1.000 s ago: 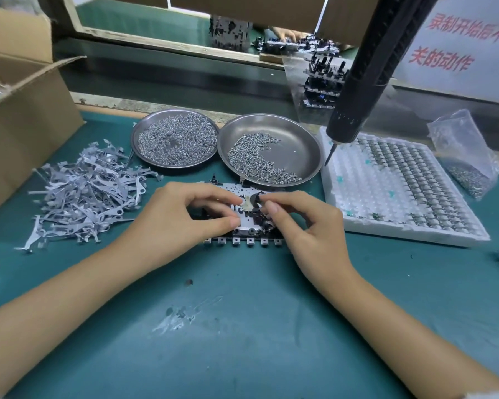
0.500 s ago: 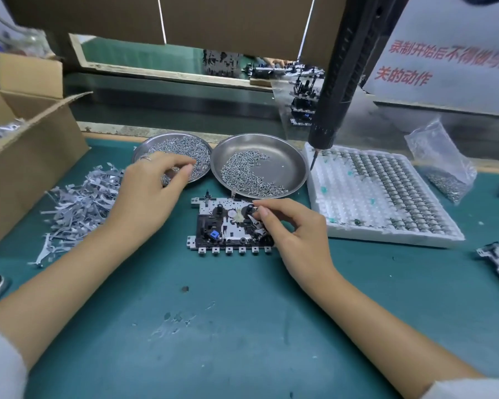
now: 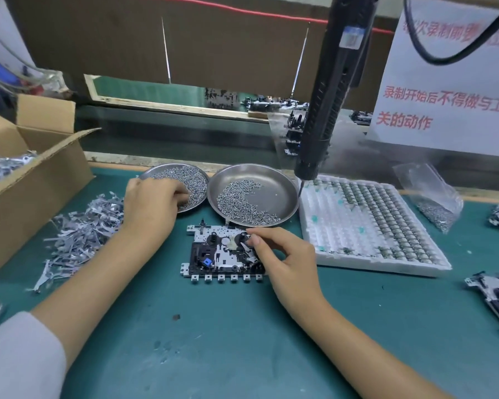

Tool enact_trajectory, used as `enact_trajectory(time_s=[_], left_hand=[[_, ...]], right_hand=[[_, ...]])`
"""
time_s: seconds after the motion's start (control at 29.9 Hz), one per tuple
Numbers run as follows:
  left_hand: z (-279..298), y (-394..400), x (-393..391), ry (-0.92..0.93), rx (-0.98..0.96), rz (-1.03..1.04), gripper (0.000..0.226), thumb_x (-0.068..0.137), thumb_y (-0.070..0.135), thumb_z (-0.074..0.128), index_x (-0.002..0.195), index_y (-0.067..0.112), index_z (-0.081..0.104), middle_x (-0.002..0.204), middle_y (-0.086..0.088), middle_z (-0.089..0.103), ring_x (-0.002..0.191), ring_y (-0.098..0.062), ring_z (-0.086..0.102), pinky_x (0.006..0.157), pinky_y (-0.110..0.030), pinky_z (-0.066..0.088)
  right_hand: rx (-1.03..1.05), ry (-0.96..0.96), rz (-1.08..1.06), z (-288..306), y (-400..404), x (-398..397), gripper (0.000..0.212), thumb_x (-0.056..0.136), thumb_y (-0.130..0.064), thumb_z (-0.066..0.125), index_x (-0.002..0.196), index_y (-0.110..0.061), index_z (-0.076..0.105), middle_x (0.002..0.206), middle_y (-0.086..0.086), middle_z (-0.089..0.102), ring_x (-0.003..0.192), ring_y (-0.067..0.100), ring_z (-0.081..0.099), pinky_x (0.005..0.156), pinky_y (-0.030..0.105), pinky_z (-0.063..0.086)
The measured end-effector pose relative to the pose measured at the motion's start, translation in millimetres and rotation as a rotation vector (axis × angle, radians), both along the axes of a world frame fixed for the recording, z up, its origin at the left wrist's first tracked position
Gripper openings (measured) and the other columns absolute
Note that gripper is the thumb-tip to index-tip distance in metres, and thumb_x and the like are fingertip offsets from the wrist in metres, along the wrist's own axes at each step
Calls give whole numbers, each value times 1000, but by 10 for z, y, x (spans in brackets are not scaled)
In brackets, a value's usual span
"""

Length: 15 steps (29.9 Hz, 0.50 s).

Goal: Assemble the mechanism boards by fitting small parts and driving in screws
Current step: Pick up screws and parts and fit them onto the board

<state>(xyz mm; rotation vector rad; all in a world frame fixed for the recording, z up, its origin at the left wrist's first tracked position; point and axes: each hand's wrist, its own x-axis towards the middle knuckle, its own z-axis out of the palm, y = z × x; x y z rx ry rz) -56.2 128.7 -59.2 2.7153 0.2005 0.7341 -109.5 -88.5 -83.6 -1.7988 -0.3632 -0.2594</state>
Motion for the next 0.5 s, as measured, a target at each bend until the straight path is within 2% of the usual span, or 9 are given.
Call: enact_trajectory(time_s=[0.1, 0.17, 0.23, 0.37, 0.5], left_hand=[[-8, 11, -49, -63, -15, -35, 12, 89, 16, 64, 95, 15, 74, 98, -6, 72, 96, -32, 60, 87, -38, 33], [-7, 25, -84, -94, -103, -79, 12, 88, 12, 64, 96, 11, 73, 98, -8, 70, 94, -32, 61, 87, -39, 41], [-18, 37, -132, -126, -209, -122, 13, 88, 8, 64, 97, 8, 72, 96, -8, 71, 89, -26, 62, 84, -32, 45], [-61, 57, -177, -152, -259, -119, 12, 89, 11, 64, 97, 8, 72, 91, -6, 71, 79, -16, 58, 77, -24, 41], [-76, 71, -166, -148, -245, -104, 11, 89, 12, 64, 95, 6, 71, 88, -9, 71, 79, -26, 62, 79, -35, 49]], right_hand=[[2, -6, 3, 0, -4, 5, 22, 88, -6, 65, 89, -26, 72, 85, -6, 72, 86, 12, 67, 79, 35, 54], [1, -13, 8, 1, -7, 3, 27, 88, -7, 65, 88, -33, 70, 85, -7, 72, 85, 11, 67, 78, 33, 54], [-3, -19, 10, -2, -7, 1, 28, 88, -7, 65, 88, -34, 70, 85, -8, 72, 84, 10, 66, 77, 31, 53], [-10, -31, 4, 0, -12, 8, 25, 88, -6, 65, 88, -30, 72, 85, -8, 71, 85, 10, 66, 78, 31, 53], [-19, -32, 4, 7, -21, 0, 32, 88, -7, 65, 87, -38, 69, 84, -10, 71, 86, 10, 67, 72, 36, 55]])
